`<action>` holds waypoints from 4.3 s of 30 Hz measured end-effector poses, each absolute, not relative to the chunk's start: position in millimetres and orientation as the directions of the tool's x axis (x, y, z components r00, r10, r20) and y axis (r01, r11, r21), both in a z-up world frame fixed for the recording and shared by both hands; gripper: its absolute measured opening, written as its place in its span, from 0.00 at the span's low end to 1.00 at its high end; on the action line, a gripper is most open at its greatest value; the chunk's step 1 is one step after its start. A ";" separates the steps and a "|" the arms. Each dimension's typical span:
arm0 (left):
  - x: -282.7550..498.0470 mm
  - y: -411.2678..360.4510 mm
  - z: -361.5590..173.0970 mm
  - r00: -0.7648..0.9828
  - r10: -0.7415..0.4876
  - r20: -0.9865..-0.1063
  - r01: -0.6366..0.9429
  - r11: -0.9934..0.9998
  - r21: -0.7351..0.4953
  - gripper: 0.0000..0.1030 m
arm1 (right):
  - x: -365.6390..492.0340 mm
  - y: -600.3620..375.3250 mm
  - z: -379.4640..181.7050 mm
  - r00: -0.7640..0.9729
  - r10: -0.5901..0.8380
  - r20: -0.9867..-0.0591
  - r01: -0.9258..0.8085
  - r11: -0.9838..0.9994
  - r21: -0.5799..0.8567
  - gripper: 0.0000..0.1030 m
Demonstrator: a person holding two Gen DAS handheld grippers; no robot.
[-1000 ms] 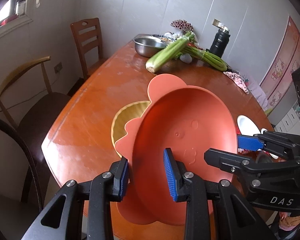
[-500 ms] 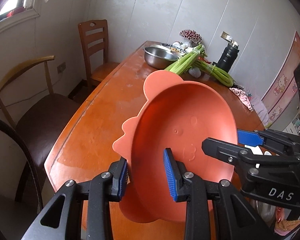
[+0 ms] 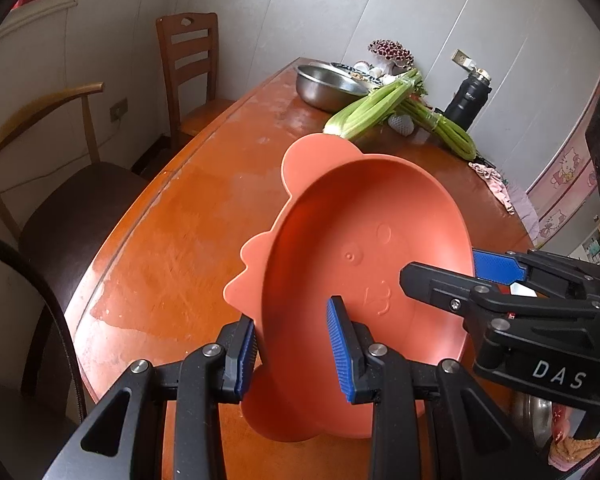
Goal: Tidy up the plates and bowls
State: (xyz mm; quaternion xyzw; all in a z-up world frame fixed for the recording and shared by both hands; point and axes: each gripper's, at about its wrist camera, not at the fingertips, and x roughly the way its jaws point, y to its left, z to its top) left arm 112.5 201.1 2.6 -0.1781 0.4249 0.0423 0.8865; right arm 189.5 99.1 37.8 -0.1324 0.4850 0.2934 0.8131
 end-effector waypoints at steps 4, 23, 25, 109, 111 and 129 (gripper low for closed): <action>114.3 202.0 -2.8 0.626 -0.070 -0.777 -0.231 0.935 -0.270 0.32 | 193.2 102.3 29.2 0.342 0.338 -0.877 -0.602 0.795 0.072 0.53; 124.7 197.2 -19.0 0.593 -0.060 -0.803 -0.238 0.940 -0.246 0.31 | 208.5 103.8 4.5 0.297 0.315 -0.901 -0.570 0.816 0.098 0.53; 125.4 196.5 -19.2 0.593 -0.056 -0.803 -0.236 0.942 -0.239 0.32 | 209.8 102.9 2.8 0.294 0.315 -0.902 -0.566 0.818 0.101 0.53; 101.9 71.6 73.4 0.709 -0.032 -0.704 -0.114 0.980 -0.160 0.53 | 152.6 -85.5 97.1 0.583 0.350 -0.733 -0.408 0.907 0.109 0.56; 102.5 60.3 72.9 0.708 -0.038 -0.705 -0.105 0.982 -0.159 0.53 | 150.1 -101.6 97.7 0.590 0.349 -0.728 -0.397 0.911 0.114 0.56; 110.1 -35.6 72.8 0.693 -0.080 -0.716 0.005 0.994 -0.105 0.53 | 126.2 -225.7 99.1 0.650 0.280 -0.707 -0.260 0.955 0.139 0.56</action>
